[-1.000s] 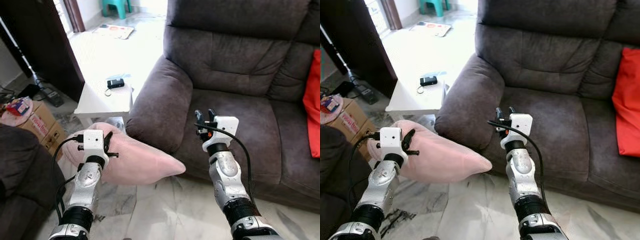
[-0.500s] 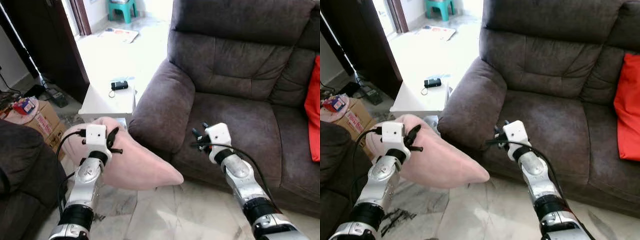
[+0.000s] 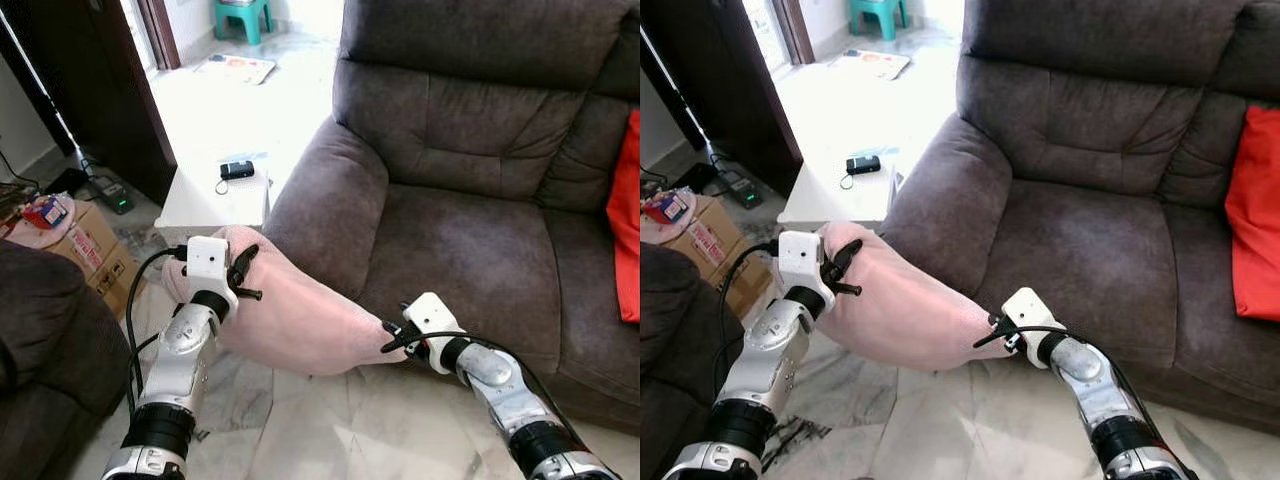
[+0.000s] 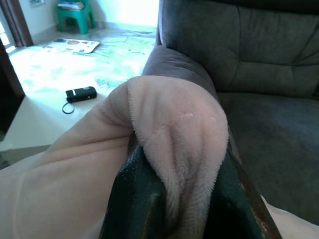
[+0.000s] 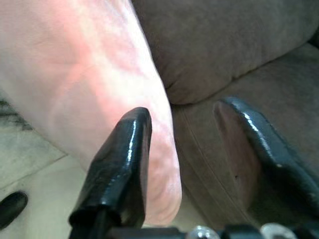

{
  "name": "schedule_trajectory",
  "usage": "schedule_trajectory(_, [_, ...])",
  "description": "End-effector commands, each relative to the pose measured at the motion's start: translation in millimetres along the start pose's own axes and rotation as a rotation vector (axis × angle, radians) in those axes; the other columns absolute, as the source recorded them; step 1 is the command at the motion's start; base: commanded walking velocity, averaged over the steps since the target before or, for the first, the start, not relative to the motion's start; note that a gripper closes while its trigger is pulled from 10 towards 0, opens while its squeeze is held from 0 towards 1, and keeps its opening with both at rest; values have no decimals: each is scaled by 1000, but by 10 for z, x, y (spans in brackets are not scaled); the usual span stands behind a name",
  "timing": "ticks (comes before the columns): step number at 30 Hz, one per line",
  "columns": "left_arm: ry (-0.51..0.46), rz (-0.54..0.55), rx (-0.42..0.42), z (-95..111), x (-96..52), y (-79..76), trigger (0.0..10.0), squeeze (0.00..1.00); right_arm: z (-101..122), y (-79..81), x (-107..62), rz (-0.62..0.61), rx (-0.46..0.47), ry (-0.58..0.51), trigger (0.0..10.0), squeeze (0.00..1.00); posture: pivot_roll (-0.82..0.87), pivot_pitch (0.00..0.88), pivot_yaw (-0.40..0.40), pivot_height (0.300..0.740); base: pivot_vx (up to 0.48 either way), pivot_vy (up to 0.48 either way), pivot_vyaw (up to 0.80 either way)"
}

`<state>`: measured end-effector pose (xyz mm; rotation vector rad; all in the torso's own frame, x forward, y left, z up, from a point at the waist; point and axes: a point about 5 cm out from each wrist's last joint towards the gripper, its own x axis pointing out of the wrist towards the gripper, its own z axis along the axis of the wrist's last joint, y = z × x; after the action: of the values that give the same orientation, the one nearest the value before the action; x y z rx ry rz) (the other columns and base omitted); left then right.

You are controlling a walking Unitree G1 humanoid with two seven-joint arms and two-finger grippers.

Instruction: Move the pillow to the sofa from floor

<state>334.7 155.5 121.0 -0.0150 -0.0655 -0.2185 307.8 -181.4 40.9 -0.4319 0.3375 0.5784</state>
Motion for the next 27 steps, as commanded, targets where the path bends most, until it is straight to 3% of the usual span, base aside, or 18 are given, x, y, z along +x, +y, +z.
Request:
schedule_trajectory(1, [-121, -26, 7, 300, 93, -46, 10000, 0, -36, -6, -37, 9, -10, 10, 10000, 1000, 28, 72, -12, 740, 0, 0, 0])
schedule_trajectory(10, [-104, -34, -7, 277, 69, -86, 10000, 0, 27, -82, -70, 9, 9, -33, 10000, 1000, 22, 73, -12, 740, 0, 0, 0])
schedule_trajectory(20, [-91, -53, 2, 259, 66, -119, 10000, 0, -111, -16, -178, 150, -98, 36, 10000, 988, 16, 61, -7, 740, 0, 0, 0])
schedule_trajectory(21, [-90, -55, 2, 259, 69, -122, 10000, 0, -128, -23, -182, 143, -98, 48, 10000, 192, 15, 59, -7, 740, 0, 0, 0])
schedule_trajectory(22, [-87, -60, 6, 259, 74, -128, 10000, 0, -145, -34, -183, 132, -93, 63, 10000, 0, 11, 58, -3, 740, 0, 0, 0])
schedule_trajectory(27, [-87, -72, 4, 266, 84, -167, 10000, 0, -174, -1, -188, 152, -107, 77, 10000, 0, 13, 53, -4, 740, 0, 0, 0])
